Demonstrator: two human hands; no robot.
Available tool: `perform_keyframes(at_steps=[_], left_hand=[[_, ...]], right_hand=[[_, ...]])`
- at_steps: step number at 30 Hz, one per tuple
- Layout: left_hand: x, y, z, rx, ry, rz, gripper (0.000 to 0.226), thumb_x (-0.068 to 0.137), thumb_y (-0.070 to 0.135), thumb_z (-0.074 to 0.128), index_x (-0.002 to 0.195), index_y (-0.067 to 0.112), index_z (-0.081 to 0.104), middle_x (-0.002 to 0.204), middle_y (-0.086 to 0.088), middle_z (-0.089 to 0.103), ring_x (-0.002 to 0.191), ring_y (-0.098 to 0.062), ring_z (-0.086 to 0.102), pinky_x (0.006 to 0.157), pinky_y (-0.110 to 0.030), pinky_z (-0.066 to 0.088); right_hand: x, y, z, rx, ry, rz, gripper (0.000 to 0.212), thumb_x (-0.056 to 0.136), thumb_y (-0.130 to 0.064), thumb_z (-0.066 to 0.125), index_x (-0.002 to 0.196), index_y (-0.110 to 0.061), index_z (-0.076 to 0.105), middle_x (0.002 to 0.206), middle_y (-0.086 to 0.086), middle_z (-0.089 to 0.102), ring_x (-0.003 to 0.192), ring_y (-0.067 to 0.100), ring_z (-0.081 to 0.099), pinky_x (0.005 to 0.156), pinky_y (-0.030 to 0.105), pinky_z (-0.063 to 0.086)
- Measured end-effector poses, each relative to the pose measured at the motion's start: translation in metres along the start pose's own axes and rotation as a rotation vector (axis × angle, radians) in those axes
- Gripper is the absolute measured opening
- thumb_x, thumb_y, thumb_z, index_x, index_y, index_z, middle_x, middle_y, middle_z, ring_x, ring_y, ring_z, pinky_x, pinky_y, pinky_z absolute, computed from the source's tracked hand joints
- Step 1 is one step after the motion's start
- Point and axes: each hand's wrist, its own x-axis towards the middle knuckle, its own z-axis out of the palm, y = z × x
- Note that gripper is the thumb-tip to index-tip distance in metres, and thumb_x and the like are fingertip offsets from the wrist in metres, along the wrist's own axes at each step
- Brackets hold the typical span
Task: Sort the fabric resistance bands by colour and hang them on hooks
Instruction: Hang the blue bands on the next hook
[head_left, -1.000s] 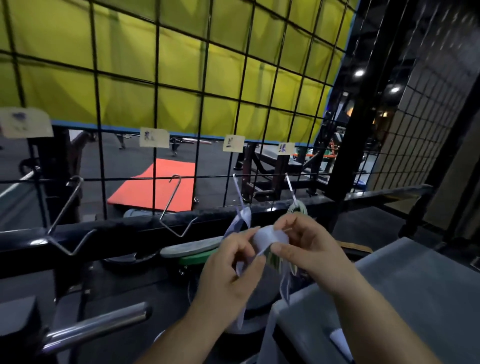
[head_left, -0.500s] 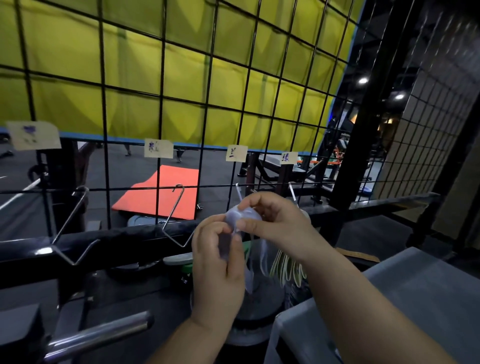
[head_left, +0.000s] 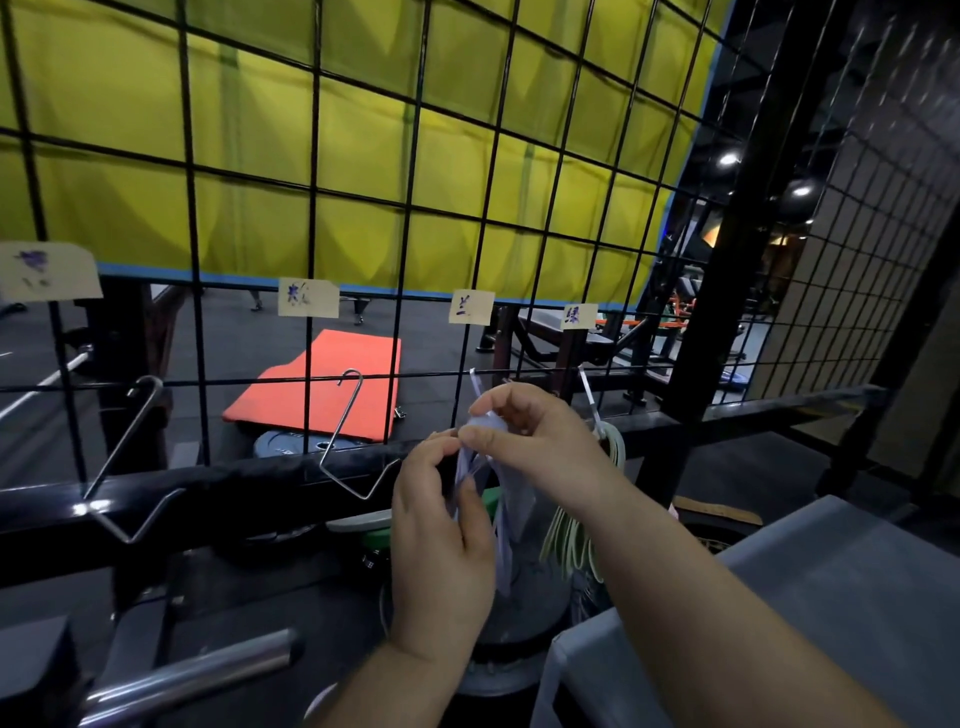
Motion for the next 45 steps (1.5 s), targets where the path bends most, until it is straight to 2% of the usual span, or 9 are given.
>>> perform_keyframes(at_steps=[10,15,20,24,27,33,36,41,45], left_hand=[[0.006,-0.006,-0.001,0.015,-0.095,-0.082,0.045,0.095,0.035,0.040,0.138,0.024,0.049,0.131,0.011,0.055,0.117,0.001,0.050,0.092,-0.009,0.038],[0.011,0.002,0.000,-0.026,-0.091,-0.080,0.040,0.099,0.007,0.047,0.130,0.033,0.052,0.116,0.029,0.052,0.106,0.026,0.044,0.087,0.004,0.030],[0.014,-0.002,0.002,-0.012,-0.104,-0.084,0.041,0.098,0.011,0.044,0.130,0.033,0.057,0.119,0.019,0.058,0.111,0.013,0.050,0.092,0.001,0.032],[0.010,-0.006,0.001,0.017,-0.114,-0.042,0.043,0.092,0.020,0.041,0.126,0.044,0.053,0.108,0.031,0.056,0.106,0.013,0.051,0.090,-0.001,0.034],[0.006,-0.012,-0.001,0.032,-0.132,-0.037,0.043,0.093,0.020,0.041,0.127,0.041,0.055,0.096,0.023,0.058,0.096,0.006,0.053,0.084,-0.002,0.038],[0.006,-0.008,-0.006,-0.154,-0.210,-0.056,0.040,0.090,0.031,0.043,0.128,0.038,0.055,0.124,0.020,0.053,0.116,0.004,0.051,0.094,-0.007,0.038],[0.009,-0.005,-0.003,-0.101,-0.234,-0.056,0.038,0.085,0.044,0.047,0.122,0.053,0.045,0.122,0.026,0.042,0.107,0.004,0.050,0.087,-0.003,0.037],[0.012,-0.005,0.005,-0.120,-0.212,-0.074,0.040,0.085,0.023,0.052,0.113,0.051,0.051,0.114,0.033,0.040,0.088,0.000,0.053,0.079,-0.009,0.044],[0.015,-0.007,0.008,-0.122,-0.190,-0.088,0.037,0.085,0.018,0.054,0.113,0.040,0.061,0.118,0.025,0.047,0.106,-0.005,0.054,0.083,-0.013,0.043]], right_hand=[[-0.002,0.003,-0.002,-0.066,0.073,0.056,0.017,0.082,-0.030,0.077,0.092,-0.023,0.065,0.084,-0.004,0.070,0.077,0.009,0.065,0.070,0.025,0.052],[0.000,0.005,-0.007,0.014,0.054,0.038,0.014,0.084,-0.028,0.074,0.090,-0.018,0.067,0.076,-0.010,0.064,0.074,0.009,0.061,0.074,0.031,0.049],[0.001,0.003,-0.011,0.202,0.024,0.091,0.009,0.089,-0.016,0.067,0.098,-0.015,0.070,0.077,-0.006,0.067,0.069,0.005,0.062,0.065,0.020,0.046],[0.002,0.005,-0.014,0.225,-0.004,0.095,0.006,0.088,-0.014,0.068,0.093,-0.014,0.072,0.080,-0.001,0.069,0.074,0.011,0.063,0.071,0.026,0.047],[0.001,0.008,-0.015,0.216,-0.046,0.102,0.018,0.079,-0.022,0.068,0.091,-0.008,0.069,0.076,0.001,0.065,0.069,0.014,0.059,0.067,0.027,0.046],[-0.008,0.018,-0.016,0.228,-0.028,0.102,0.011,0.073,-0.023,0.067,0.081,-0.015,0.069,0.076,0.001,0.067,0.070,0.015,0.061,0.066,0.026,0.049],[-0.016,0.020,-0.017,0.169,-0.026,0.086,0.017,0.078,-0.030,0.065,0.088,-0.017,0.071,0.085,0.001,0.070,0.080,0.015,0.064,0.076,0.029,0.050],[-0.018,0.022,-0.018,0.090,0.094,0.171,0.027,0.101,-0.040,0.046,0.106,-0.030,0.071,0.106,-0.002,0.072,0.107,0.022,0.064,0.100,0.048,0.048],[-0.014,0.024,-0.016,-0.053,0.117,0.252,0.023,0.101,-0.040,0.046,0.105,-0.034,0.068,0.103,-0.006,0.072,0.102,0.015,0.065,0.100,0.046,0.049]])
